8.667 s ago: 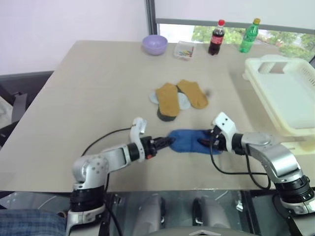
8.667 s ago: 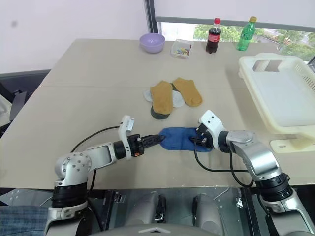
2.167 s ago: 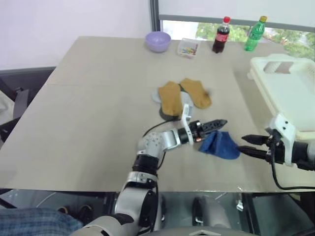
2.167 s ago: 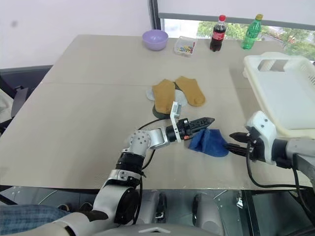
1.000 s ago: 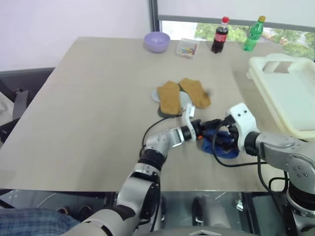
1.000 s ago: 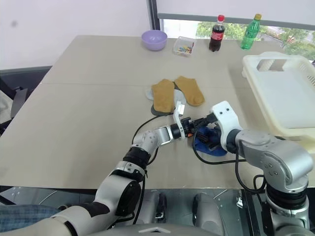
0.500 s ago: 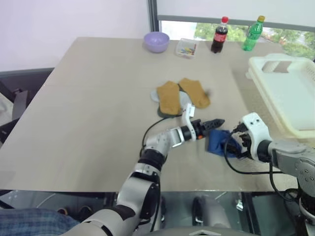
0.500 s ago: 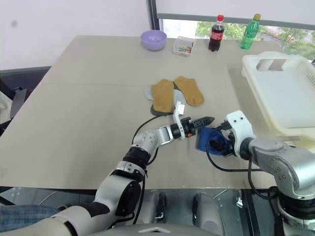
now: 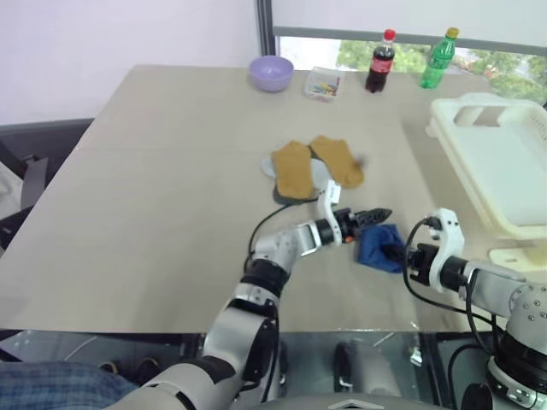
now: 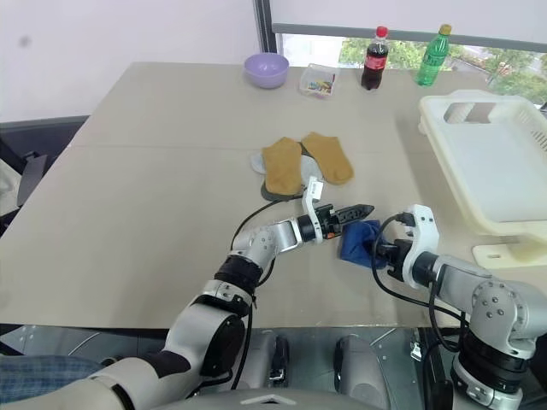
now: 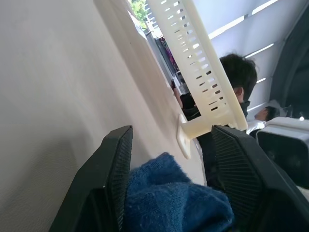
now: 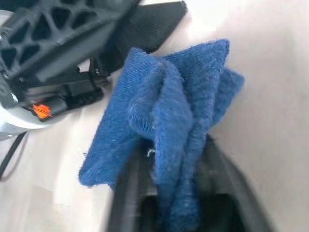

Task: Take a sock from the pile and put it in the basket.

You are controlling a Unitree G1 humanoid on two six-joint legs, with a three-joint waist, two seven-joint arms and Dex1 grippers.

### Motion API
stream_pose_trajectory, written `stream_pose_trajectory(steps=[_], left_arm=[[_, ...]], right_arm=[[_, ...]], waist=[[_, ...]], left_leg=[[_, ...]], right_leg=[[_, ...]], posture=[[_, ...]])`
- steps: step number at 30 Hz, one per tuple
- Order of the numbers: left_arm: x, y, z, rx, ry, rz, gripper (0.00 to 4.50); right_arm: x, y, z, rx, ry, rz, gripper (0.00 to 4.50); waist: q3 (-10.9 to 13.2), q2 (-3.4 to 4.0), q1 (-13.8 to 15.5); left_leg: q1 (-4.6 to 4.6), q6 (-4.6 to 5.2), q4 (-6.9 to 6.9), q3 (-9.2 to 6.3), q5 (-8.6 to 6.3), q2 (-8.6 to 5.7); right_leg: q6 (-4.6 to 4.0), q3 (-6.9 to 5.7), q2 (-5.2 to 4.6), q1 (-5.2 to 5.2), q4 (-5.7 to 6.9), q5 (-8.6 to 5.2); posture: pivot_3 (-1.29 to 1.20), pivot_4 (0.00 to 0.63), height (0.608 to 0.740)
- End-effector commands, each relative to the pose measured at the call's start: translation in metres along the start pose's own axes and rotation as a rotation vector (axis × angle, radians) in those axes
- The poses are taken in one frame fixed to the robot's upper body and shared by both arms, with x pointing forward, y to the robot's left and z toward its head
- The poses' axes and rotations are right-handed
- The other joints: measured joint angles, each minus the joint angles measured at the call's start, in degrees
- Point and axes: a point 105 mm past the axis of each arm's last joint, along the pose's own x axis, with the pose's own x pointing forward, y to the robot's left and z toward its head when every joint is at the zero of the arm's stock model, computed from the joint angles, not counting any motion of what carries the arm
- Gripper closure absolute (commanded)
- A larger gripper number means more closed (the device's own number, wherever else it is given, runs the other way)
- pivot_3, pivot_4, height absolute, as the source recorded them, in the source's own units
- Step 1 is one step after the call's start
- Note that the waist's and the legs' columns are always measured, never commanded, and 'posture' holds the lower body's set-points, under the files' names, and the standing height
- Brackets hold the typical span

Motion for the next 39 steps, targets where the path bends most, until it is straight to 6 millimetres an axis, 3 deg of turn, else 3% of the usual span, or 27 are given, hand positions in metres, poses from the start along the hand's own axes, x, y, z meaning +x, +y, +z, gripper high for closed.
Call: stream_pose_trajectory(steps=[1, 8, 11, 15, 22, 27, 31, 39], left_arm=[[0.008, -0.033, 0.005, 0.278, -0.048, -0.105, 1.69], [-0.042, -0.057, -0.002, 0.747, -0.068, -0.246, 1.69], [-0.059, -0.065, -0.006, 0.847, -0.069, -0.306, 1.69], [-0.075, -0.062, -0.016, 0.95, -0.026, -0.332, 1.69], [-0.083, -0.048, -0.019, 0.927, -0.022, -0.28, 1.69], [-0.09, -0.03, -0.02, 0.94, -0.009, -0.18, 1.69], [-0.094, -0.022, -0.014, 0.953, -0.037, -0.107, 1.69], [-0.09, -0.02, 0.008, 0.998, -0.126, -0.045, 1.69]], right_arm=[[-0.002, -0.002, -0.001, 0.034, -0.006, 0.011, 4.48], [-0.002, -0.003, 0.008, 0.127, -0.067, 0.074, 4.48], [-0.003, -0.008, 0.012, 0.142, -0.076, 0.065, 4.48], [-0.004, -0.014, 0.016, 0.154, -0.08, 0.053, 4.48], [-0.014, -0.016, 0.044, 0.06, -0.112, 0.02, 4.48], [-0.02, 0.005, 0.077, -0.054, -0.165, 0.076, 4.48], [-0.025, 0.021, 0.084, -0.131, -0.147, 0.141, 4.48], [-0.047, 0.025, 0.093, -0.236, -0.047, 0.171, 4.48]], waist=[[0.0, 0.03, 0.0], [-0.1, 0.26, -0.2], [-0.2, 0.41, 0.0], [-0.2, 0.44, 0.0], [-0.1, 0.54, -0.1], [0.0, 0.67, -0.4], [0.0, 0.68, 0.0], [0.0, 0.67, 0.0]], left_leg=[[0.0, 0.0, 0.0, 0.0, 0.0, 0.0], [0.05, -0.02, -0.08, 0.11, 0.0, 0.06], [0.06, -0.02, -0.02, 0.11, 0.01, 0.06], [0.03, -0.01, 0.0, 0.13, 0.0, 0.02], [0.04, 0.0, 0.0, 0.14, 0.01, 0.03], [0.07, 0.0, -0.01, 0.16, 0.01, 0.07], [0.03, 0.0, -0.06, 0.07, 0.01, 0.09], [-0.01, 0.02, -0.05, 0.11, 0.0, 0.0]], right_leg=[[0.0, 0.01, 0.0, 0.0, 0.0, 0.0], [-0.12, 0.14, 0.02, -0.15, 0.16, -0.04], [-0.32, 0.12, -0.02, -0.15, 0.23, -0.17], [-0.32, 0.14, -0.07, -0.15, 0.2, -0.17], [-0.14, 0.15, -0.03, -0.15, 0.22, -0.08], [-0.09, 0.19, 0.06, -0.16, 0.22, -0.06], [-0.14, 0.09, 0.07, -0.17, 0.24, -0.09], [-0.12, 0.09, -0.07, -0.16, 0.17, -0.08]], posture=[[0.0, 0.15, 0.733], [0.0, 0.15, 0.733], [0.0, 0.15, 0.733], [0.0, 0.15, 0.733], [0.0, 0.15, 0.733], [0.0, 0.15, 0.733], [0.0, 0.15, 0.733], [0.0, 0.15, 0.733]])
